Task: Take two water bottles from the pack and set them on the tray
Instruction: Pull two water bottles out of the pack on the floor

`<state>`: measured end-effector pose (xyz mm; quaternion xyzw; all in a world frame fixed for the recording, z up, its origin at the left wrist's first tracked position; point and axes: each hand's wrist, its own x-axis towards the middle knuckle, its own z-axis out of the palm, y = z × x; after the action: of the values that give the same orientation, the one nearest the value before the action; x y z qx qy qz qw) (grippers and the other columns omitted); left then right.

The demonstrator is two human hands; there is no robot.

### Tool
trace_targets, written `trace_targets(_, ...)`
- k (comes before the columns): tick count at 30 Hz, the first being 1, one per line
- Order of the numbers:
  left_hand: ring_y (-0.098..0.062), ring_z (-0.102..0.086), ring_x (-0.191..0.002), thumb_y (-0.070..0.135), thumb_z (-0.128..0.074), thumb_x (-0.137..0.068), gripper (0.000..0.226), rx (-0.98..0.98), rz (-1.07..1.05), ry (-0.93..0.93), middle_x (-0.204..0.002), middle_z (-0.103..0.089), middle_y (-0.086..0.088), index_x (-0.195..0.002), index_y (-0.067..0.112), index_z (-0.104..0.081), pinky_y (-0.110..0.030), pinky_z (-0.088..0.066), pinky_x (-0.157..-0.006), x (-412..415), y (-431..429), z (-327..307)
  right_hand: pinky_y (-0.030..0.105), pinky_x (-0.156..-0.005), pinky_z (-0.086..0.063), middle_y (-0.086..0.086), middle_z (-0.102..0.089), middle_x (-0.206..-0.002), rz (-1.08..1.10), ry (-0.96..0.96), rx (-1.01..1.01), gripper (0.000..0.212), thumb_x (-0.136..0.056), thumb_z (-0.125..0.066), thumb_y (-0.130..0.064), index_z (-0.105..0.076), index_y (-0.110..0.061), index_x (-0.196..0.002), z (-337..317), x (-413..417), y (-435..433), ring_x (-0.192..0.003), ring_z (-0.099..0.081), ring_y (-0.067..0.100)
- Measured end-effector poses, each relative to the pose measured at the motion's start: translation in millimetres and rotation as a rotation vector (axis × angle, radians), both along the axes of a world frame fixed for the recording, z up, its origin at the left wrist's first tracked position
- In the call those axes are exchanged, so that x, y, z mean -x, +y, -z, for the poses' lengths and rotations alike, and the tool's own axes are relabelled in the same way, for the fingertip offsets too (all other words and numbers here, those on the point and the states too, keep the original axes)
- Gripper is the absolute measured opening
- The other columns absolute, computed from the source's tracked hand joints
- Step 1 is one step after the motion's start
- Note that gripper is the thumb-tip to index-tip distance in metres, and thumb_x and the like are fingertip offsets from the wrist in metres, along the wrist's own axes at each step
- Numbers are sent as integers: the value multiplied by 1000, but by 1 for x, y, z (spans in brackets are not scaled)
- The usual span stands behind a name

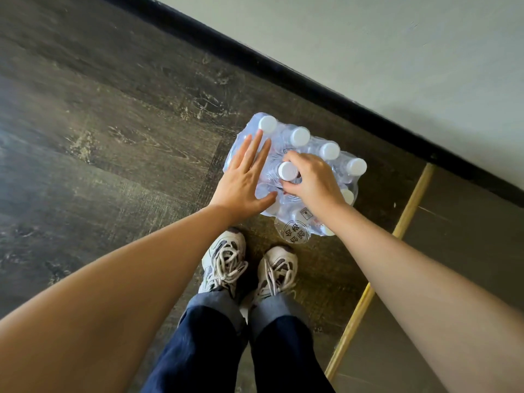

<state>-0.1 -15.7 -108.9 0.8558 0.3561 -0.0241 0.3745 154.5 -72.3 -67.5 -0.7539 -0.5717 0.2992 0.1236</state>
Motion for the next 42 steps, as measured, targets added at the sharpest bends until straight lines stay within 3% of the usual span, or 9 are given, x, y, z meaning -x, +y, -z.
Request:
trace_targets(7, -22, 12, -147, 61, -57, -74, 105, 39, -38, 104, -161, 5, -6, -150, 17, 2, -49, 2, -119, -8, -3, -22, 45, -76, -54, 19, -70, -89, -63, 83, -156, 30, -73, -72, -12, -62, 0, -99, -94, -6, -2, -86, -64, 32)
trace_targets(10, -17, -11, -147, 60, -67, -67, 99, 104, -134, -44, -157, -25, -4, -146, 19, -23, -50, -11, -120, -21, -4, -48, 47, -75, -56, 20, -71, -89, -60, 93, -230, 33, -69, -76, -11, -64, 2, -96, -137, -11, 6, -84, -66, 35)
trace_targets(12, 0, -43, -130, 54, -75, -62, 80, 267, -297, -286, -134, -53, 14, -130, 27, -42, -30, -37, -110, -27, -5, -71, 38, -71, -55, 14, -71, -85, -26, 119, -256, 31, -68, -77, -15, -64, -1, -93, -160, -17, 11, -78, -65, 28)
trace_targets(14, 18, -52, -106, 47, -79, -59, 69, 302, -426, -442, -110, -57, 36, -118, 39, -43, -4, -41, -89, -27, -11, -92, 26, -64, -50, 8, -69, -79, 23, 159, -296, 28, -69, -77, -18, -63, -4, -89, -174, -21, 15, -70, -60, 19)
trace_targets(22, -5, -62, -83, 39, -76, -58, 56, 195, -526, -346, -91, -63, 14, -107, 22, -54, -22, -50, -75, -5, 2, -118, 13, -63, -44, -9, -57, -74, 501, 528, -227, 42, -79, -54, -44, -57, -13, -108, -137, -24, 20, -67, -55, -1)
trace_targets(25, 8, -60, -82, 40, -77, -58, 55, 214, -544, -352, -89, -61, 21, -105, 25, -53, -10, -49, -76, 1, 10, -108, 23, -69, -47, 0, -63, -90, 578, 271, -49, 36, -88, -53, -38, -53, -12, -113, -85, -24, 4, -86, -63, 16)
trace_targets(29, 21, -56, -87, 43, -76, -59, 56, 229, -578, -393, -91, -60, 27, -107, 33, -50, 2, -42, -76, 0, 13, -93, 39, -85, -44, 14, -53, -123, 267, -13, 391, 42, -85, -60, -29, -43, -16, -121, -18, -8, -18, -112, -52, 30)
trace_targets(36, 22, -55, -91, 41, -79, -62, 59, 222, -541, -404, -95, -58, 29, -111, 34, -48, 4, -40, -78, -6, 12, -86, 29, -72, -33, 17, -56, -108, 303, -91, 176, 26, -79, -65, -7, -50, -5, -100, -2, -4, -24, -96, -56, 31)
trace_targets(42, 11, -58, -93, 39, -78, -63, 61, 265, -473, -361, -100, -59, 24, -115, 26, -50, -6, -46, -84, -11, 7, -101, 19, -67, -44, 14, -60, -97, 447, -3, -22, 31, -65, -78, -5, -60, -5, -90, -86, -19, -54, -85, -58, 22)
